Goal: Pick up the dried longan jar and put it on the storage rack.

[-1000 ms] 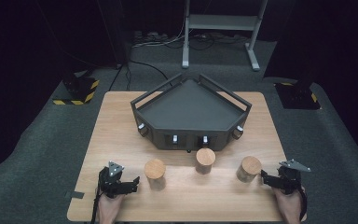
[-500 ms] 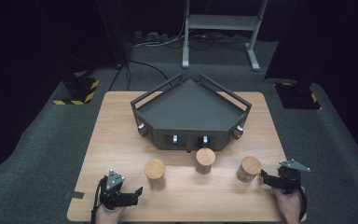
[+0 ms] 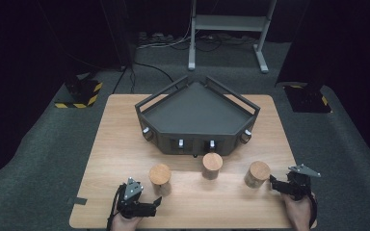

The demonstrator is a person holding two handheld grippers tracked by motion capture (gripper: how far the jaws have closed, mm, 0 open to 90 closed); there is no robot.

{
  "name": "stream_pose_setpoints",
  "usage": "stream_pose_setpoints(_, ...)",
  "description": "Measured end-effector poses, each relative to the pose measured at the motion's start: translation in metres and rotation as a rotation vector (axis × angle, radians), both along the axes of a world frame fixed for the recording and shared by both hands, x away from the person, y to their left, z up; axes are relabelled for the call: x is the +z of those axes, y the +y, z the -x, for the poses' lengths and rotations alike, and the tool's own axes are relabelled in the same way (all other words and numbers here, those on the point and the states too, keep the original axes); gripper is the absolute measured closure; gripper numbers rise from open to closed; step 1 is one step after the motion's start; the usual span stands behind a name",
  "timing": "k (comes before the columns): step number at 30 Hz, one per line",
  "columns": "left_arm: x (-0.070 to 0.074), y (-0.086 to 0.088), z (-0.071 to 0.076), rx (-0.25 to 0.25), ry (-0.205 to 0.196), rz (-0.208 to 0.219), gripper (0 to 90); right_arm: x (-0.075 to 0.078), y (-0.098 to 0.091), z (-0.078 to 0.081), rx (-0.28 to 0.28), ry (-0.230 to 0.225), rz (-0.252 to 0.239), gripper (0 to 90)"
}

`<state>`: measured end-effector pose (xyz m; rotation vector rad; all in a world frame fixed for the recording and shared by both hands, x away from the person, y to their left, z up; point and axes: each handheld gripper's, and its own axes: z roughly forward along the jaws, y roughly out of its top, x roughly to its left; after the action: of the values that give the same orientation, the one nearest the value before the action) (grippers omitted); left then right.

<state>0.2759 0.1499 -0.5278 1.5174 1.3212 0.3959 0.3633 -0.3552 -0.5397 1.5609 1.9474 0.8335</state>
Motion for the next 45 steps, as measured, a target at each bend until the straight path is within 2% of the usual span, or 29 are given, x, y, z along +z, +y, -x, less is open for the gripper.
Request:
stream_pose_setpoints(9,-0.001,-0.018,-0.008,-0.005,-0.017,0.013,3.0,0.000,0.000,0.000,-0.001,0.001,0.000,10.7)
stream_pose_setpoints(13,0.000,-0.025,-0.012,0.003,-0.042,0.025,5.3,0.000,0.000,0.000,-0.001,0.001,0.000,10.7)
stream_pose_setpoints(16,-0.001,-0.029,-0.014,0.005,-0.053,0.008,7.3,0.000,0.000,0.000,-0.001,0.001,0.000,10.7)
stream_pose_setpoints(21,-0.001,-0.032,-0.018,0.028,-0.072,0.020,9.8,0.000,0.000,0.000,-0.001,0.000,0.000,10.7)
stream_pose_setpoints(24,0.000,-0.036,-0.019,0.033,-0.090,0.010,11.7,0.000,0.000,0.000,-0.001,0.001,0.000,10.7)
stream_pose_setpoints(33,-0.001,-0.039,-0.024,0.055,-0.107,0.007,16.7,0.000,0.000,0.000,0.000,0.000,0.000,10.7)
stream_pose_setpoints(42,0.000,-0.037,-0.024,0.079,-0.121,0.040,24.4,0.000,0.000,0.000,-0.001,0.001,0.000,10.7)
stream_pose_setpoints(45,0.001,-0.037,-0.024,0.076,-0.123,0.028,25.0,0.000,0.000,0.000,-0.001,0.000,0.000,10.7)
